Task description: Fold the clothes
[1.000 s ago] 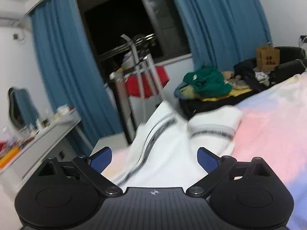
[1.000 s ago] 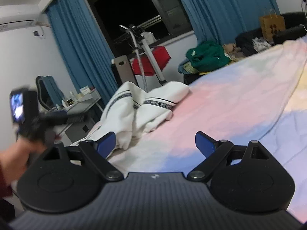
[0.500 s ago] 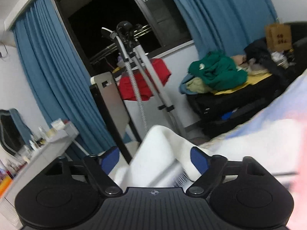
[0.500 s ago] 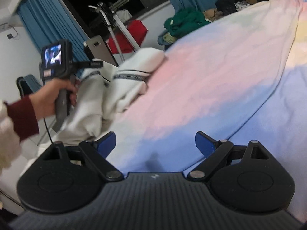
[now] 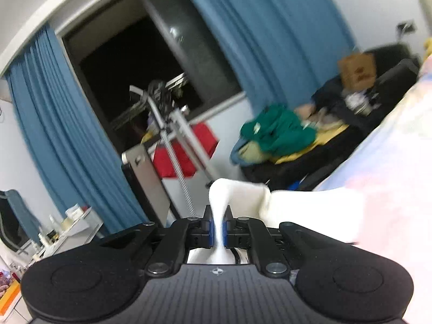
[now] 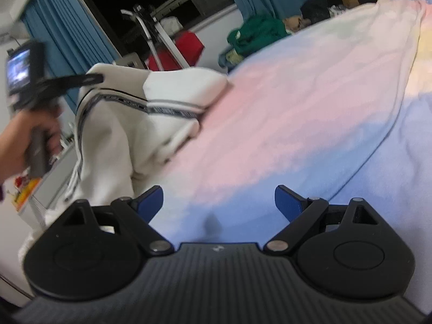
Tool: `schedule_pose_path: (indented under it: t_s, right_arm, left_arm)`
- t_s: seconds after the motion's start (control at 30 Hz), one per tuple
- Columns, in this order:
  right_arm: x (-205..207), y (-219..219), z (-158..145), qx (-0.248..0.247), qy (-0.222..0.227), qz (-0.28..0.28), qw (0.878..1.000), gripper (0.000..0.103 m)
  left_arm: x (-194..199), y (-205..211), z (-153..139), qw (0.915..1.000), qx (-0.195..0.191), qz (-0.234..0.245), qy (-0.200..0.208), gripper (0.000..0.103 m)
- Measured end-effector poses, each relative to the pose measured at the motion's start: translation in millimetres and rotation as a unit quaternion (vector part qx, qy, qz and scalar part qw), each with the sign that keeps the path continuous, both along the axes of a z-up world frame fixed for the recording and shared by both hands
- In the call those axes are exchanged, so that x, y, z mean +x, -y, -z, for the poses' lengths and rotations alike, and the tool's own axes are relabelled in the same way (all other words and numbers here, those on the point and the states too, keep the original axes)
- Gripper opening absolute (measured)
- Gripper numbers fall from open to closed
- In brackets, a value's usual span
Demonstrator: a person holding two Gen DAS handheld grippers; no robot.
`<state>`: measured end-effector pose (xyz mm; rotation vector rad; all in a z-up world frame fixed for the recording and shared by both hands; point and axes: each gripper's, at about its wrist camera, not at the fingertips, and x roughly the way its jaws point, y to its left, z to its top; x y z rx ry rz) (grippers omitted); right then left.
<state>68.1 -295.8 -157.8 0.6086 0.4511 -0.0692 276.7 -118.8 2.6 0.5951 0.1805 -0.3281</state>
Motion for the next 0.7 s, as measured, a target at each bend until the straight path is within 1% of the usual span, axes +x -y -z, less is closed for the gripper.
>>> schedule_pose_path:
  t_s: [0.1, 0.2, 0.23, 0.3, 0.37, 0.43, 0.47, 0.53, 0.6, 0.7]
  right_arm:
    - [-11, -1, -12, 0.0, 0.026, 0.001, 1.0, 0.091]
    - [-24, -2, -24, -0.001, 0.054, 0.0, 0.999, 0.091]
    - [-28, -2, -28, 0.002, 0.063, 0.0, 0.998, 0.091]
    - [-36, 1, -32, 0.028, 0.077, -0.002, 0.997, 0.091]
    - [-40, 5, -33, 0.054, 0.079, 0.0, 0.995, 0.091]
    - [-43, 9, -32, 0.079, 0.077, 0.003, 0.994, 0.09]
    - [-45, 11, -31, 0.091, 0.075, 0.005, 0.993, 0.081]
    - [-48, 14, -30, 0.115, 0.073, 0.009, 0.991, 0.074]
    - [-50, 16, -30, 0.132, 0.07, 0.013, 0.989, 0.074]
    - [-49, 10, -36, 0.106, 0.065, 0.015, 0.992, 0.074]
  left_arm:
    - [-68, -17, -12, 0.9993, -0.012, 0.036, -0.002, 0.006]
    - [-138, -35, -13, 0.9969, -0.037, 0.066, -0.022, 0.006]
    - [-159, -39, -9, 0.996, -0.038, 0.073, -0.033, 0.006]
    - [-197, -47, 5, 0.9942, -0.035, 0.083, -0.058, 0.006]
    - [-226, -56, 27, 0.9916, -0.031, 0.087, -0.091, 0.006]
    - [-242, -64, 52, 0.989, -0.019, 0.079, -0.124, 0.006]
    - [-246, -67, 66, 0.9872, -0.008, 0.072, -0.142, 0.006]
    - [-245, -70, 92, 0.9801, -0.001, 0.045, -0.194, 0.006]
    - [-241, -72, 107, 0.9767, 0.006, 0.035, -0.212, 0.007]
    - [-234, -71, 109, 0.9761, 0.008, 0.038, -0.214, 0.009]
